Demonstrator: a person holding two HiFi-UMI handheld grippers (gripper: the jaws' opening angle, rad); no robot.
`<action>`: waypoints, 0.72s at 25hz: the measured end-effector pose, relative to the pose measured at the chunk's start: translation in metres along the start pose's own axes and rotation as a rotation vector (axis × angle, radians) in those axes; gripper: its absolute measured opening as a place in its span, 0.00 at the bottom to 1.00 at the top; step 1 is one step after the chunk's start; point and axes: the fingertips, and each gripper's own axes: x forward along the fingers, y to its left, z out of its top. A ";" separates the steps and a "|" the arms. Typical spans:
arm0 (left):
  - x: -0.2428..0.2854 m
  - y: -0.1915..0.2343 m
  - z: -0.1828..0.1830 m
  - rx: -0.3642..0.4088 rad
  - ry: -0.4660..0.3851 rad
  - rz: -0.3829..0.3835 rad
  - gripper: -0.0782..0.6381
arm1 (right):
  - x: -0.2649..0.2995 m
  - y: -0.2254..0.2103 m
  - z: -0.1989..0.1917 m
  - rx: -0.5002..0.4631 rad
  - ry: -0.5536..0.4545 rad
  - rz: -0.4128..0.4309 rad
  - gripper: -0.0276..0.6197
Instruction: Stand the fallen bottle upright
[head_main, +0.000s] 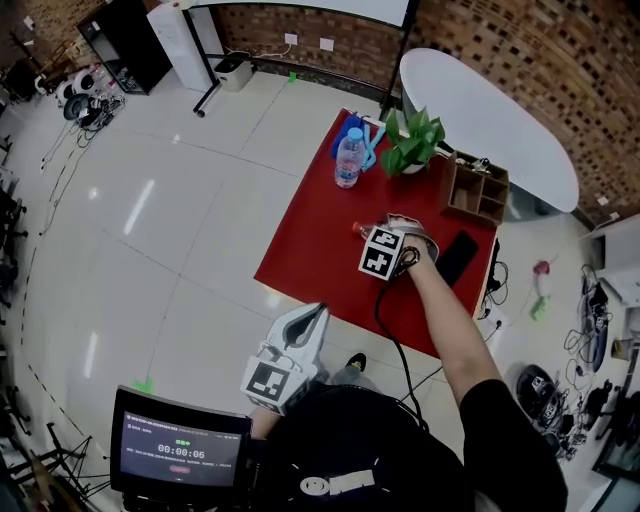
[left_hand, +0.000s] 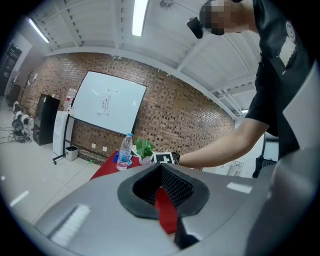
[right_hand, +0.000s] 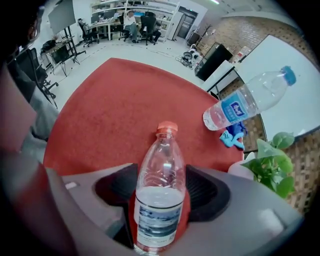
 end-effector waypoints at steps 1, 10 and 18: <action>0.002 -0.001 0.001 -0.002 -0.001 -0.005 0.12 | 0.000 0.000 0.000 -0.007 0.007 -0.005 0.50; 0.011 -0.014 0.011 0.017 -0.017 -0.071 0.12 | -0.087 -0.040 0.009 0.376 -0.351 -0.094 0.49; 0.014 -0.036 0.018 0.068 -0.023 -0.104 0.12 | -0.162 -0.048 -0.029 0.806 -0.764 -0.165 0.48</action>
